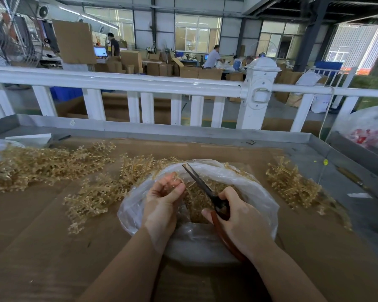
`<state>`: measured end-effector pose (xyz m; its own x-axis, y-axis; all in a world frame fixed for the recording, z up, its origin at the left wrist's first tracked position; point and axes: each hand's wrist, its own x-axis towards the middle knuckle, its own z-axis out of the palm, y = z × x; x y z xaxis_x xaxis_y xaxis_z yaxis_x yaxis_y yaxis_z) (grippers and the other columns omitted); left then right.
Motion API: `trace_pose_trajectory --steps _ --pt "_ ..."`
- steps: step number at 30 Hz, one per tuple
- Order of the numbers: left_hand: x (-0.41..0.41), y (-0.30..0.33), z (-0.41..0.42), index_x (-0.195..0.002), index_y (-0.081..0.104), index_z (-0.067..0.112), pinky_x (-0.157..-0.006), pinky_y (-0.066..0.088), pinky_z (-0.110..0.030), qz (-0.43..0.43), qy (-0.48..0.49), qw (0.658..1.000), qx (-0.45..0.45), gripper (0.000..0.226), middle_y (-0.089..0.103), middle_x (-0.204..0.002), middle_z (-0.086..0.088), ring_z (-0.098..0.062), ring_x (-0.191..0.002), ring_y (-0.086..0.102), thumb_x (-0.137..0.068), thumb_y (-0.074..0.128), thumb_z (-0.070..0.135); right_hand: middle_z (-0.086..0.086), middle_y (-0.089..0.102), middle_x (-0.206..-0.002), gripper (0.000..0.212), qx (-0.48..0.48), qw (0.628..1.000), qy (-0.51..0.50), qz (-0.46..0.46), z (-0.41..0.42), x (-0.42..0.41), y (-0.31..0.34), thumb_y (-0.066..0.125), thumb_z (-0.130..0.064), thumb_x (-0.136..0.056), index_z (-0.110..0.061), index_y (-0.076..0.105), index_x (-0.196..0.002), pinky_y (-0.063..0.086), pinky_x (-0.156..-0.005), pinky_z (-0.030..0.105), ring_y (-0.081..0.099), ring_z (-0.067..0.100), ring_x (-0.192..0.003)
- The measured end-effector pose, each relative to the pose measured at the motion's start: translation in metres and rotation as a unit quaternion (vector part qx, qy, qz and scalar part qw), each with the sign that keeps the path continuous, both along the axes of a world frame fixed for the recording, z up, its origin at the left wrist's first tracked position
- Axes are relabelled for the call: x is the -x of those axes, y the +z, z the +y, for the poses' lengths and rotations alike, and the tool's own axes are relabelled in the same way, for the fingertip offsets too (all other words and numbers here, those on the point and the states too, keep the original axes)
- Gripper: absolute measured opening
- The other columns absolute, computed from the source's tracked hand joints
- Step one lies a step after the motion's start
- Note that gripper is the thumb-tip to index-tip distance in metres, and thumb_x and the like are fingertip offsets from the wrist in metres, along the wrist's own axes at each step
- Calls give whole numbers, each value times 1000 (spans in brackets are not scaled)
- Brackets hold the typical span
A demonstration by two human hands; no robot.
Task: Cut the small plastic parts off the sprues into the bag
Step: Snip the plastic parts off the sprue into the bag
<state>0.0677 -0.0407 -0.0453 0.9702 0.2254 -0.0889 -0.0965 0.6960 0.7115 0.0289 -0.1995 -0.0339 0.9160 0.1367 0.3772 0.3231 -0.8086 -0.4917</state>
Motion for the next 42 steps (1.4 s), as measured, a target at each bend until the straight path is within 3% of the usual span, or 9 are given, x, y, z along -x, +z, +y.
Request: trace_pose_trajectory --steps 3,7,11,16,21,31,37,42 --pt "2 2 1 -98 62 6 -65 58 -19 9 -11 1000 0 29 64 -82 -6 -12 -72 66 -82 54 -16 -13 60 -84 34 -11 1000 13 6 -1 -1 2 59 -56 -82 -27 45 -96 43 -67 13 56 2 -77" --pt "4 2 2 -110 59 -2 -85 53 -30 21 -27 999 -8 28 65 -98 -14 -22 -90 63 -85 53 -13 -15 53 -82 33 30 999 37 -3 1 0 -2 55 -58 -82 -30 42 -94 38 -65 9 50 -1 -77" --pt "3 2 5 -95 63 2 -67 57 -22 30 -33 999 4 21 69 -85 -10 -17 -76 67 -84 53 -14 -13 55 -92 38 55 998 34 -17 3 -2 -10 49 -63 -81 -32 39 -100 42 -76 21 51 7 -87" --pt "1 1 8 -93 63 3 -59 57 -18 25 -51 998 16 21 71 -77 -7 -13 -68 69 -85 52 -13 -10 57 -92 38 61 996 35 -49 4 -3 -15 49 -62 -82 -30 40 -101 40 -73 20 52 9 -87" --pt "0 -1 7 -100 63 0 -67 57 -20 16 -81 996 22 22 69 -87 -10 -14 -74 69 -86 51 -13 -11 55 -88 36 58 995 41 -64 6 -5 -14 47 -62 -83 -30 35 -96 41 -72 21 52 9 -84" --pt "2 3 4 -97 62 -1 -78 54 -22 15 -113 993 11 20 65 -95 -14 -18 -82 65 -87 48 -12 -8 60 -91 46 50 994 38 -89 10 -6 -14 47 -62 -85 -21 46 -108 45 -72 20 57 9 -84" --pt "1 3 4 -95 63 0 -68 56 -19 19 -120 992 33 21 70 -85 -10 -12 -71 70 -85 50 -12 0 62 -84 48 49 993 25 -109 16 -5 -14 57 -54 -86 -10 51 -106 50 -65 28 60 16 -75" --pt "1 3 5 -95 63 0 -63 57 -17 18 -135 990 44 20 71 -82 -9 -11 -68 70 -83 50 -11 -1 62 -79 43 46 992 20 -115 17 -3 -13 60 -50 -87 -11 52 -102 50 -62 28 59 16 -70"
